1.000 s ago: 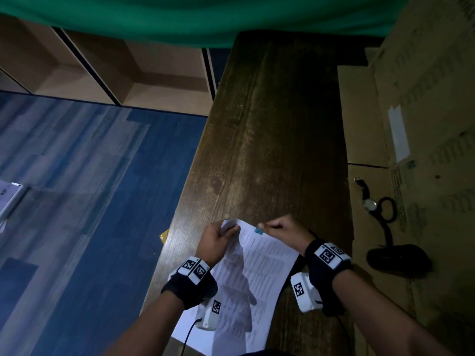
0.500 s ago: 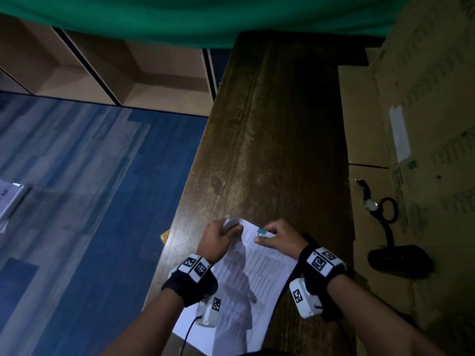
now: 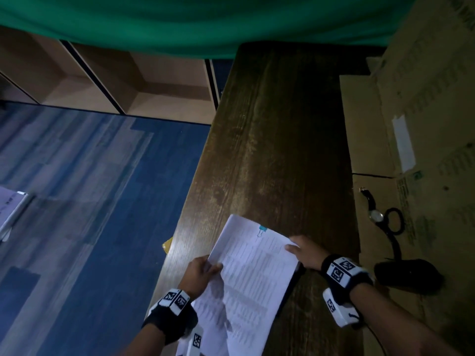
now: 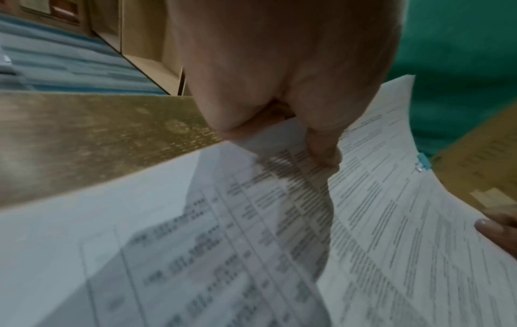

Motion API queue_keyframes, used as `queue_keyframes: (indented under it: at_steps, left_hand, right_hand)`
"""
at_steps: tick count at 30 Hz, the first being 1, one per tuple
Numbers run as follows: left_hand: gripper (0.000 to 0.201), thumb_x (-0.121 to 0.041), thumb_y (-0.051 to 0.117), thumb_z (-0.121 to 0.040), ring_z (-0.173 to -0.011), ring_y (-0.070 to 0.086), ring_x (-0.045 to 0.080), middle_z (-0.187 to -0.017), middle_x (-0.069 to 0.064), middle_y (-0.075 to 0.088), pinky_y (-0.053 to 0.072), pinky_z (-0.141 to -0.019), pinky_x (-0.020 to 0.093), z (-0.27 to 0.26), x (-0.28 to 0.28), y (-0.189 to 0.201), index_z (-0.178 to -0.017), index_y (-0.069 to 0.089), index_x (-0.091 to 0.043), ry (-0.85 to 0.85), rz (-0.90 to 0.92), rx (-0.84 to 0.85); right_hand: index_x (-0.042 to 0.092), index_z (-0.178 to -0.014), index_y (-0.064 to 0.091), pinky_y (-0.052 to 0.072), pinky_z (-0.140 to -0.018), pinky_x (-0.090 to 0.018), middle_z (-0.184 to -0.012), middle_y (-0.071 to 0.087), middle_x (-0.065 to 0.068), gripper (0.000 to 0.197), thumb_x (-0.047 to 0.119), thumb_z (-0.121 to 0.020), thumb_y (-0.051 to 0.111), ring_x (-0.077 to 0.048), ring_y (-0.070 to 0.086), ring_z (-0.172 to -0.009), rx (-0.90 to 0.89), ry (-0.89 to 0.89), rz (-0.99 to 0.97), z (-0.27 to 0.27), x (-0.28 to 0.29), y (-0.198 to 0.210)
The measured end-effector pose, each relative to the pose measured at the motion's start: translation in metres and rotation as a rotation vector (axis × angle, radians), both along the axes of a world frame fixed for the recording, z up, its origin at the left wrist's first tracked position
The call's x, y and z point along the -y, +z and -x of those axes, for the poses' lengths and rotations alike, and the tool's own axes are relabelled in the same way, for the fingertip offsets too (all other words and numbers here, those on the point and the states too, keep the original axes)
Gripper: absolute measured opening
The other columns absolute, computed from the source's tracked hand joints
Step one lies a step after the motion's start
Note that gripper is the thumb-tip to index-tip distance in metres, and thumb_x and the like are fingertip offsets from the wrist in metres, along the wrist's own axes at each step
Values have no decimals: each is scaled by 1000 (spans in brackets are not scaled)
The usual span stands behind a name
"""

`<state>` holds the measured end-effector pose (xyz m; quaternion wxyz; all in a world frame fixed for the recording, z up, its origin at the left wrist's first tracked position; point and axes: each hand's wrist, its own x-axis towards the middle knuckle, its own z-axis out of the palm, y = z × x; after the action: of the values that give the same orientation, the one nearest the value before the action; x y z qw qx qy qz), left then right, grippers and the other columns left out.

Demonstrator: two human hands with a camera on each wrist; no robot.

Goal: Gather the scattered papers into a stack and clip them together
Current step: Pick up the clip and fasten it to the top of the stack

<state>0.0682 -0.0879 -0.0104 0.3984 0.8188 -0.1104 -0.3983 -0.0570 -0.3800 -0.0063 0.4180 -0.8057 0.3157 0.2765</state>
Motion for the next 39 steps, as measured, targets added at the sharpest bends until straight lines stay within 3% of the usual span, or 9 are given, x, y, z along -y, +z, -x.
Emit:
queue_keyframes:
  at_steps: [3,6,10,15,18,23,27,33,39]
  left_hand:
    - [16,-31,69,-88,-81,73,9,-87,-3,77,56,-75,23,-1,-4,-7,-98,71,-19,-28,-21,-6]
    - [18,-24,63,-92,-56,54,-1,-61,-7,58,39,-56,12,-3,-8,-11,-75,59,-26,-127,-158,104]
    - [36,-13,59,-93,-52,35,5,-56,-8,40,30,-53,21,-18,-9,-13,-63,40,-18,4,-180,217]
    - [29,-15,56,-94,-59,39,18,-61,2,42,31,-59,33,-61,13,-13,-70,38,-12,190,-206,292]
    - [14,-17,57,-93,-76,49,23,-80,8,53,34,-68,30,-88,25,-2,-94,50,-5,193,-194,253]
    - [58,-30,62,-79,-96,60,37,-107,20,62,45,-80,38,-116,28,-5,-125,50,3,-8,-275,358]
    - [86,-35,62,-83,-118,47,45,-138,21,48,42,-94,50,-123,34,-2,-152,20,-5,-111,-425,436]
    - [95,-23,66,-86,-130,49,39,-148,16,45,45,-104,47,-149,39,-6,-155,1,-13,-125,-352,358]
    - [59,-10,56,-91,-118,54,33,-143,15,48,38,-87,31,-153,55,5,-144,30,-7,-143,-367,329]
  right_hand:
    - [18,-127,55,46,-88,-33,-124,62,-7,36,35,-98,45,-22,60,-109,21,-87,90,-8,4,4]
    - [15,-123,56,52,-84,-37,-114,65,-10,32,33,-98,47,-25,63,-101,190,-273,125,-20,14,9]
    - [18,-119,47,52,-59,-31,-100,67,-11,26,28,-95,55,-22,66,-78,240,-586,-226,-33,4,5]
    - [13,-113,48,48,-54,-25,-87,67,-8,16,19,-98,49,-19,66,-67,-123,-316,-517,-24,-53,-10]
    - [16,-111,55,43,-46,-23,-89,76,-10,17,22,-96,49,-17,68,-64,-104,-258,-489,-24,-76,-9]
    - [9,-110,59,39,-41,-18,-88,76,-11,20,15,-98,44,-9,60,-49,23,-321,-413,-45,-89,-1]
    - [9,-111,58,47,-50,-22,-80,73,-9,19,15,-98,44,-15,67,-55,49,-392,-409,-65,-94,-4]
    - [12,-113,53,44,-50,-24,-79,72,-10,20,16,-99,39,-16,64,-56,6,-457,-409,-82,-97,-19]
    - [22,-102,55,43,-47,-20,-83,75,-4,15,22,-97,41,-10,60,-55,-20,-377,-322,-85,-94,-9]
